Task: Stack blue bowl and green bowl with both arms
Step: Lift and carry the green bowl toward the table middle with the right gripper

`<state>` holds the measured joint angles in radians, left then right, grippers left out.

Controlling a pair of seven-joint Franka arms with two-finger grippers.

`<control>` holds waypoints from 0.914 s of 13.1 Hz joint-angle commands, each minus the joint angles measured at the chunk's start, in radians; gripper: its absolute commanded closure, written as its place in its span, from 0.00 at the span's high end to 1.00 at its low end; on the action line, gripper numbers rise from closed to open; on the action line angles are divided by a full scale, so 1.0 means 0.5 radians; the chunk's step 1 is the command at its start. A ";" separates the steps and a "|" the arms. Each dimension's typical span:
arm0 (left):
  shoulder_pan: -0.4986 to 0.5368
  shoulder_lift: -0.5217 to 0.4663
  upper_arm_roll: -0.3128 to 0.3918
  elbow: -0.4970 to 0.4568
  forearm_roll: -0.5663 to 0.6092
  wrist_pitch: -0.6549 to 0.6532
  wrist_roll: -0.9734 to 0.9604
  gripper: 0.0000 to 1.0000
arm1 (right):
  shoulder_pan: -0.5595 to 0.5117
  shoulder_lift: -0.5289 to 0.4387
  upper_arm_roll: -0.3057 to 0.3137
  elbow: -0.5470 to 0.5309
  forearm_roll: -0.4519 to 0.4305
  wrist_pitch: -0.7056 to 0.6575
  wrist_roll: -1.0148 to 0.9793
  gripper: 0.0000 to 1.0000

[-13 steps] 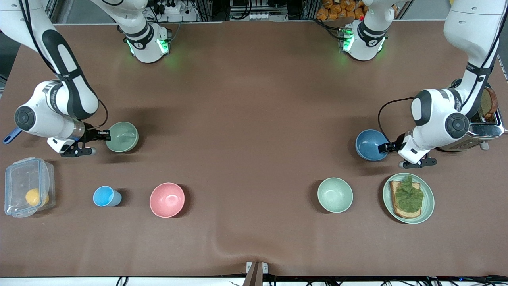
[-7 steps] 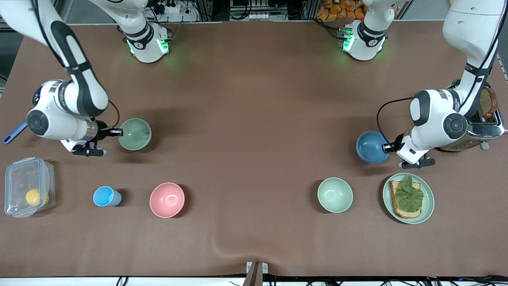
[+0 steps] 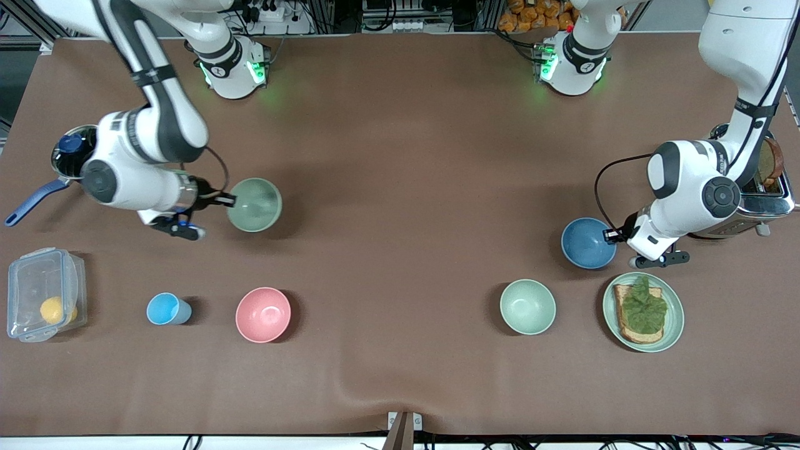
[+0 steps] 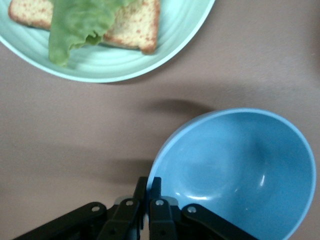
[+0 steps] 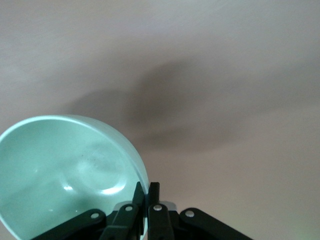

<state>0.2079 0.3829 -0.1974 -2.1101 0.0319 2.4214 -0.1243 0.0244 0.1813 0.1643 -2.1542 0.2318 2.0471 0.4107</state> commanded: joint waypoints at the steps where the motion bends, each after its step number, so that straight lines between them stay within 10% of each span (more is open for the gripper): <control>1: 0.002 -0.063 -0.038 0.050 -0.027 -0.014 -0.043 0.00 | 0.263 -0.031 -0.010 0.062 0.070 0.017 0.456 0.00; 12: -0.130 -0.036 -0.139 0.795 -0.012 -0.786 -0.061 0.00 | 1.150 0.398 -0.016 0.121 0.248 1.071 1.470 0.00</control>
<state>0.1786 0.3626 -0.2639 -1.8046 0.0314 2.1273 -0.1400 0.5489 0.3217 0.1672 -2.1135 0.3332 2.5077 1.0887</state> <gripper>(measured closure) 0.952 0.956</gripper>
